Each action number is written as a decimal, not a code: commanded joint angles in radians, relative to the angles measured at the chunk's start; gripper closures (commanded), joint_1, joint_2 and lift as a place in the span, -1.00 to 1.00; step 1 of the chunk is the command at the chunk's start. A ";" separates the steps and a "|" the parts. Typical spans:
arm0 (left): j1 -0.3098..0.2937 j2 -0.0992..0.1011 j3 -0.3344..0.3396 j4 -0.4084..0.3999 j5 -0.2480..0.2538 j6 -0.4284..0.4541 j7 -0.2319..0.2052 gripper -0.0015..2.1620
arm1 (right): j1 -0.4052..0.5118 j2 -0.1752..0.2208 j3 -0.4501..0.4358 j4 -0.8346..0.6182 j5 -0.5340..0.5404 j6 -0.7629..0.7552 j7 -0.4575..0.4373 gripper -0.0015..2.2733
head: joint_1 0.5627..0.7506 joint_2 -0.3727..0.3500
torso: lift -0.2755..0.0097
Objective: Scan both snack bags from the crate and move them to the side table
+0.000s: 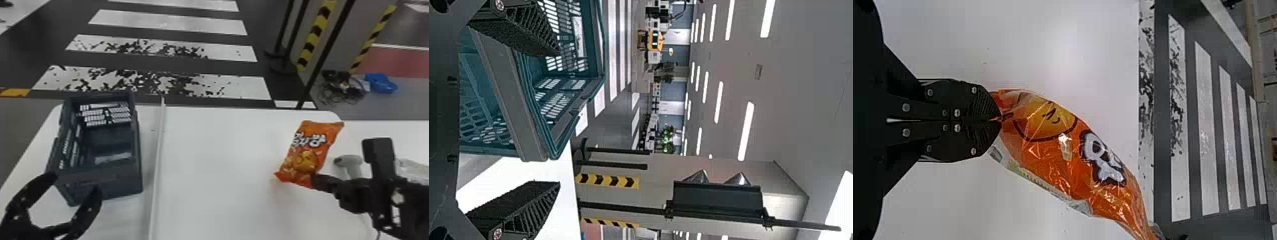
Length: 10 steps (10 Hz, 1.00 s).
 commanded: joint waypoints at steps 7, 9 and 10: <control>-0.002 -0.002 0.000 0.007 0.000 0.008 0.000 -0.92 | 0.003 -0.106 0.791 -0.001 1.077 0.145 -0.144 0.97 | 0.41 -0.30 | 0.24; -0.006 -0.002 0.000 0.015 0.000 0.008 -0.001 -0.92 | -0.011 -0.108 0.937 0.056 1.144 0.139 -0.142 0.97 | 0.41 -0.17 | 0.24; -0.006 -0.002 0.000 0.018 0.000 0.008 -0.001 -0.92 | -0.020 -0.108 0.992 0.061 1.144 0.133 -0.144 0.96 | 0.41 -0.12 | 0.24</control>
